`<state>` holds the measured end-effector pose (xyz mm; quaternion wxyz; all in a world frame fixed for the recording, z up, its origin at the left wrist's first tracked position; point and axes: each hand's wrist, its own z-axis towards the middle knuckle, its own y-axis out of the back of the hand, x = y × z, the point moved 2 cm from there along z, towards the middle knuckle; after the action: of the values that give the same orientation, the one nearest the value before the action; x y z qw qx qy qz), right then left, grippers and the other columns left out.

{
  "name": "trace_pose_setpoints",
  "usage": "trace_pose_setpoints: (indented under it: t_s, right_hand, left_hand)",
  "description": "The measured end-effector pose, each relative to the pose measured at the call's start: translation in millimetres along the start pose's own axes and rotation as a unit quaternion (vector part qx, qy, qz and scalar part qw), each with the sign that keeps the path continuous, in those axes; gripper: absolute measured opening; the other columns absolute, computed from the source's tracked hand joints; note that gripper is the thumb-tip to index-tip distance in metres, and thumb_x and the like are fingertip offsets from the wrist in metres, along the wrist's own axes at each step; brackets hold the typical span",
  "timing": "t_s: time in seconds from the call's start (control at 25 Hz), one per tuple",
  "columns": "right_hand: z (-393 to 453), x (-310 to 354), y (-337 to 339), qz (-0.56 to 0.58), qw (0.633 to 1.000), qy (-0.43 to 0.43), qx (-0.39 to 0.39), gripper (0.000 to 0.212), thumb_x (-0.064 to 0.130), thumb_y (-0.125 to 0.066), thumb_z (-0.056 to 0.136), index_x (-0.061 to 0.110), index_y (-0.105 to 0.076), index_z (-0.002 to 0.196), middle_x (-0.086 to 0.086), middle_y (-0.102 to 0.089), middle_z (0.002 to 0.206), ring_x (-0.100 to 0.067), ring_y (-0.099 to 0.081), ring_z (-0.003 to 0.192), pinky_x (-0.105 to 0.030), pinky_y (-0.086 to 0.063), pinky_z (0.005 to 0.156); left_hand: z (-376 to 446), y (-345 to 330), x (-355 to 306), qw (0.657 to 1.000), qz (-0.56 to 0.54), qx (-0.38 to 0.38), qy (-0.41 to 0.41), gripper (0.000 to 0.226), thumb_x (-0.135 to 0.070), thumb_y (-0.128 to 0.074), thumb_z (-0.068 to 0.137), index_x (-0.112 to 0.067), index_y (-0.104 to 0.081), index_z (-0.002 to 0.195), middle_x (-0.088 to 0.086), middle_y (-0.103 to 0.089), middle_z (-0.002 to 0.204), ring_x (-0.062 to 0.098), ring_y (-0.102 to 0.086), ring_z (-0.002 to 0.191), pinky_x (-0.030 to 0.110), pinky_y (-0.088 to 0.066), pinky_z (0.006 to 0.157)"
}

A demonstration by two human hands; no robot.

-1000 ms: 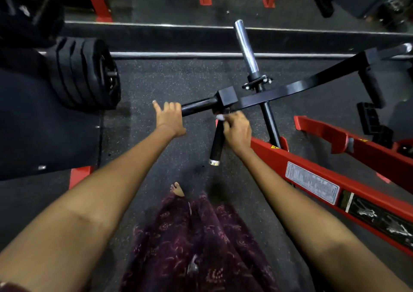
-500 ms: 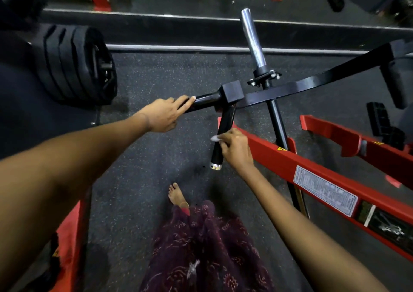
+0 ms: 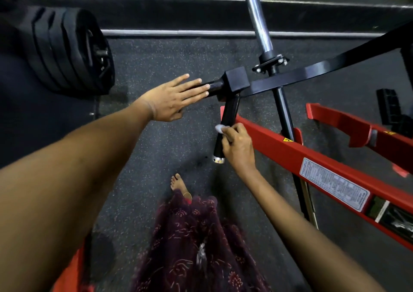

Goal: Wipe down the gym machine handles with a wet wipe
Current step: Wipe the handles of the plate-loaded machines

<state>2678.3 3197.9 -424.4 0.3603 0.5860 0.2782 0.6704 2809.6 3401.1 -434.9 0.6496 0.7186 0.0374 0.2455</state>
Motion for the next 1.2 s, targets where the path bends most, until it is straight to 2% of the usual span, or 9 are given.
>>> trace_pose_setpoints:
  t_s: [0.08,0.2,0.32,0.56,0.68,0.8,0.96,1.12,1.2]
  right_hand:
    - [16.4,2.2,7.9,0.016,0.999,-0.011,-0.033,0.019,-0.005,-0.063,0.076,0.001,-0.071,0.092,-0.017,-0.054,0.076,-0.026,-0.054,0.062,-0.028,-0.043,0.058]
    - [59.5,5.3,16.4,-0.007,0.996,-0.01,-0.087,0.018,-0.001,-0.061,0.08,0.0,-0.07,0.096,-0.018,-0.055,0.081,-0.025,-0.055,0.067,-0.022,-0.038,0.062]
    - [56.2,-1.0,10.2,-0.049,0.998,0.037,-0.033,0.023,-0.004,-0.061,0.078,0.002,-0.069,0.099,-0.018,-0.055,0.085,-0.029,-0.057,0.07,-0.033,-0.047,0.062]
    - [-8.3,-7.7,-0.4,0.005,0.993,0.036,0.114,0.026,-0.004,-0.06,0.08,0.003,-0.07,0.103,-0.016,-0.055,0.085,-0.03,-0.061,0.074,-0.03,-0.048,0.067]
    - [29.5,-4.3,10.0,0.007,0.999,0.029,0.019,0.026,-0.003,-0.06,0.078,0.006,-0.071,0.1,-0.015,-0.055,0.079,-0.027,-0.056,0.066,-0.023,-0.037,0.061]
    - [62.6,-6.4,14.6,0.009,0.998,0.0,-0.055,0.022,-0.001,-0.06,0.079,0.003,-0.072,0.098,-0.017,-0.056,0.08,-0.027,-0.057,0.067,-0.023,-0.04,0.064]
    - [24.8,-17.9,0.1,0.002,0.998,0.065,-0.006,0.023,-0.003,-0.06,0.076,0.003,-0.071,0.096,-0.017,-0.055,0.081,-0.029,-0.059,0.07,-0.031,-0.049,0.063]
    - [-14.1,-17.0,-3.6,0.021,0.993,0.05,0.105,0.024,-0.003,-0.061,0.078,0.005,-0.072,0.098,-0.015,-0.055,0.08,-0.026,-0.059,0.069,-0.033,-0.053,0.064]
    - [9.9,-13.6,5.1,0.027,0.998,0.038,0.052,0.024,-0.003,-0.062,0.077,0.006,-0.073,0.097,-0.016,-0.056,0.076,-0.025,-0.056,0.065,-0.029,-0.044,0.064]
  left_hand:
    - [0.9,1.0,-1.0,0.999,-0.036,0.009,0.01,0.091,-0.038,-0.04,0.087,-0.016,0.026,0.145,0.004,0.006,0.154,0.031,-0.02,0.142,0.05,-0.013,0.114]
    - [-0.6,3.1,0.3,0.993,-0.102,0.043,0.037,0.088,-0.035,-0.043,0.088,-0.025,0.027,0.143,-0.002,0.016,0.152,0.032,-0.021,0.142,0.055,-0.019,0.111]
    - [0.3,1.7,-1.1,0.995,-0.086,0.04,0.03,0.089,-0.036,-0.038,0.088,-0.025,0.033,0.14,-0.001,0.015,0.154,0.031,-0.017,0.143,0.055,-0.016,0.112]
    - [-1.0,-1.4,-1.0,0.998,-0.069,0.007,0.012,0.099,-0.026,-0.047,0.085,-0.022,0.035,0.14,0.005,0.008,0.154,0.032,-0.021,0.142,0.05,-0.012,0.115]
    - [-0.9,-4.3,0.6,0.998,-0.069,0.004,0.006,0.104,-0.026,-0.055,0.082,-0.02,0.031,0.142,0.006,0.005,0.154,0.033,-0.023,0.141,0.049,-0.011,0.115]
    - [-1.0,-2.9,1.6,0.997,-0.074,0.0,-0.002,0.106,-0.023,-0.057,0.079,-0.021,0.027,0.144,0.01,-0.006,0.156,0.036,-0.027,0.139,0.05,-0.015,0.113]
    - [-0.8,-3.4,1.2,0.997,-0.08,0.002,-0.007,0.109,-0.023,-0.059,0.078,-0.022,0.029,0.143,0.014,-0.011,0.156,0.037,-0.029,0.138,0.051,-0.016,0.113]
    - [-1.3,-4.5,2.3,0.996,-0.084,-0.009,-0.015,0.11,-0.02,-0.062,0.076,-0.02,0.023,0.145,0.016,-0.015,0.156,0.039,-0.033,0.135,0.053,-0.02,0.111]
    - [-1.0,-5.0,3.1,0.996,-0.082,-0.014,-0.019,0.109,-0.019,-0.062,0.074,-0.019,0.019,0.147,0.017,-0.018,0.155,0.04,-0.035,0.133,0.053,-0.023,0.11]
